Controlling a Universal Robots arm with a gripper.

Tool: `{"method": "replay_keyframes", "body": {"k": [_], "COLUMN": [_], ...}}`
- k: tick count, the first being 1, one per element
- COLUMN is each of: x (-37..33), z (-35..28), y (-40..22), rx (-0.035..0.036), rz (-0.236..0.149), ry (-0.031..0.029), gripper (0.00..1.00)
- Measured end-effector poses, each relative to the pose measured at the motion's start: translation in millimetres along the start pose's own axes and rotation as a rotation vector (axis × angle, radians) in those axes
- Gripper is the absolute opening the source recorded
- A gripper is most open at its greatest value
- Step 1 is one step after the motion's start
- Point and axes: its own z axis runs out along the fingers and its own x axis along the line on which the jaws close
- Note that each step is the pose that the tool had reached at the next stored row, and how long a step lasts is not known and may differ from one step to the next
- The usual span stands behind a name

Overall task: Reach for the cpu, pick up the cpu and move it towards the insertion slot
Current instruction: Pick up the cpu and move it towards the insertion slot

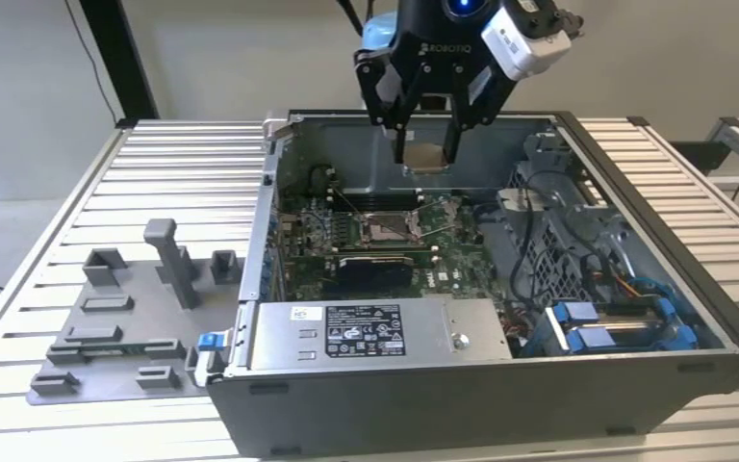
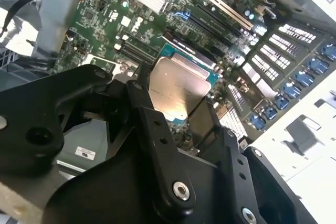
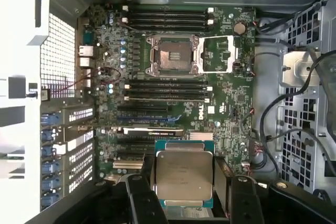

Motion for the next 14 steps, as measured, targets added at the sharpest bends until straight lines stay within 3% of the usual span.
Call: {"method": "replay_keyframes", "body": {"k": [14], "x": [2.9], "z": [1.2], "y": [28.3], "rx": [0.0], "rz": [0.005], "ry": [-0.0002], "gripper": [0.0]}}
